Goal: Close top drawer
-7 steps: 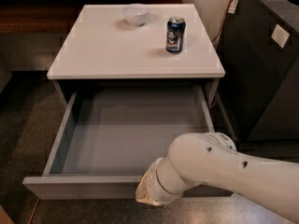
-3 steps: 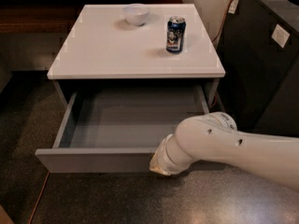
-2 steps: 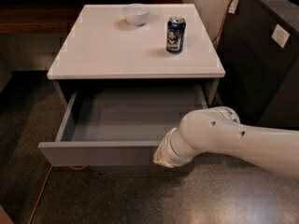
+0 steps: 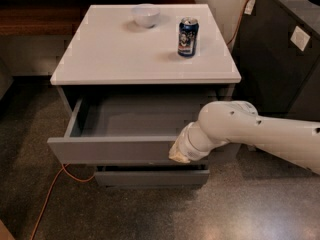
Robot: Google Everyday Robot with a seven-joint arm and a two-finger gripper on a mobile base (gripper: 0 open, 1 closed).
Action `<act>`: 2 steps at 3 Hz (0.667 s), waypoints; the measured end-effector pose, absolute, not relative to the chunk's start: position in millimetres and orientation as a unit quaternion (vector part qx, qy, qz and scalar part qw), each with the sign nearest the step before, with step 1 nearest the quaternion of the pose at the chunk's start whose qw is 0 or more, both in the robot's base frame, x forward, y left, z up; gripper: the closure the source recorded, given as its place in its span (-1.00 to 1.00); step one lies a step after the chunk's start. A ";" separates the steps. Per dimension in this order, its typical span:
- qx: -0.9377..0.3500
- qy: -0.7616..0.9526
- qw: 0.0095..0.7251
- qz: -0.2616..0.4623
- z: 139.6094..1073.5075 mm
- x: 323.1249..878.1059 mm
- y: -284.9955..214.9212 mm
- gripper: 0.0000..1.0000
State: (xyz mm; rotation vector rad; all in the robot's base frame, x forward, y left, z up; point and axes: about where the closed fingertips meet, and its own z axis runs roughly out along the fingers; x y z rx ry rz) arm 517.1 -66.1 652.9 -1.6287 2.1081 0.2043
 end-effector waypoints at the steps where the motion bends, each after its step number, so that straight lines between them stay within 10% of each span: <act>1: -0.590 0.768 0.238 0.074 653.0 535.8 -71.8 1.00; 2: -0.588 0.768 0.244 0.069 654.3 560.3 -76.4 1.00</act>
Offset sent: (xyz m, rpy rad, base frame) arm 0.0632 -0.0162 0.0039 0.0078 -0.0375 -0.0206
